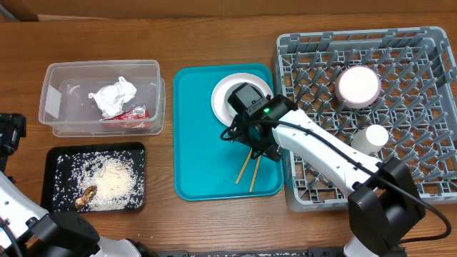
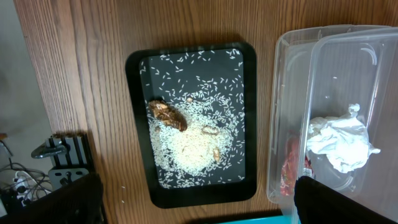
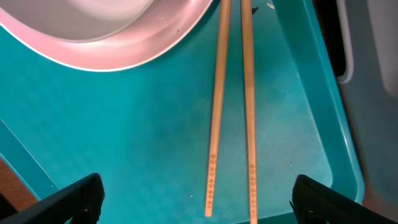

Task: Sort waste into correct bins and load items into the dishwasher
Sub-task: 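Lower the right gripper onto the wooden chopsticks on the teal tray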

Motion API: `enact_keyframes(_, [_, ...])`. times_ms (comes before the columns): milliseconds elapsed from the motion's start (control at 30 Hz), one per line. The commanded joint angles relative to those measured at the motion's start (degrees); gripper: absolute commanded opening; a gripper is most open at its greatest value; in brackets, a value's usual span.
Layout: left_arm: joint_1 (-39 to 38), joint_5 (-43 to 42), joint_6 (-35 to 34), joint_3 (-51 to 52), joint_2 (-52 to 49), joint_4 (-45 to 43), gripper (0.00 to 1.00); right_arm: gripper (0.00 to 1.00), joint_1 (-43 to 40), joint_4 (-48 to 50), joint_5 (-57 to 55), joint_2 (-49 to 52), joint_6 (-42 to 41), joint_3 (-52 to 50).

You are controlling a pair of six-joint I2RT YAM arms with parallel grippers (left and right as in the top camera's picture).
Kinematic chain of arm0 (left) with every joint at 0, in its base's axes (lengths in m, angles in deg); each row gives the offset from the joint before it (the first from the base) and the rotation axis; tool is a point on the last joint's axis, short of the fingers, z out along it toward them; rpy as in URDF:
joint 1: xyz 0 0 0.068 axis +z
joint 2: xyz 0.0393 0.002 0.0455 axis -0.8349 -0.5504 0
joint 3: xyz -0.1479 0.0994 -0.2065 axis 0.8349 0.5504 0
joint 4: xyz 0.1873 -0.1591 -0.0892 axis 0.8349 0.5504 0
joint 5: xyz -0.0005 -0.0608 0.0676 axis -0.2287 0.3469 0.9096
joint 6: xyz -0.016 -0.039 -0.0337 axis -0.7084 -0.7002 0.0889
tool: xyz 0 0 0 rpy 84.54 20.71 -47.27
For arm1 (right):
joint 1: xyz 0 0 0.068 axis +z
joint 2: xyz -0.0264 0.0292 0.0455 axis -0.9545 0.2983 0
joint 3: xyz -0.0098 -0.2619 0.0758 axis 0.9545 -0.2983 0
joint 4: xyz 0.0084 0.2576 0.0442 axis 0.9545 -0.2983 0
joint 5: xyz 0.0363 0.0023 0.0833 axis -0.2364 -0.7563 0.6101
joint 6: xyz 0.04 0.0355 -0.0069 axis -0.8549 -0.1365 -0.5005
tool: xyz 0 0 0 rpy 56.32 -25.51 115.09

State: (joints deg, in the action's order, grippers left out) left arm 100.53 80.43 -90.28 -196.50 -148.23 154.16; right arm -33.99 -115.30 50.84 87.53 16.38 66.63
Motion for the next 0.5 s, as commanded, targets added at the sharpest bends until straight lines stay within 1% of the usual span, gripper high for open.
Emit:
enact_keyframes(0, [0.3, 0.6, -1.2, -0.7, 0.5, 0.0, 1.00, 0.93, -0.1, 0.5, 0.0, -0.9, -0.5, -0.7])
enact_keyframes(67, [0.3, 0.6, -1.2, -0.7, 0.5, 0.0, 1.00, 0.87, -0.1, 0.6, 0.0, -0.9, -0.5, -0.9])
enact_keyframes(200, [0.3, 0.6, -1.2, -0.7, 0.5, 0.0, 1.00, 0.76, -0.1, 2.0, 0.1, -0.9, -0.5, -2.4])
enact_keyframes(233, [0.3, 0.6, -1.2, -0.7, 0.5, 0.0, 1.00, 0.71, -0.1, 2.4, 0.1, -0.9, -0.6, -2.9])
enact_keyframes(333, [0.3, 0.6, -1.2, -0.7, 0.5, 0.0, 1.00, 0.61, -0.1, 3.7, 0.1, -0.6, -0.6, -4.1])
enact_keyframes(467, [0.3, 0.6, -1.2, -0.7, 0.5, 0.0, 1.00, 0.55, -0.1, 7.1, 0.1, -0.5, -0.6, -6.2])
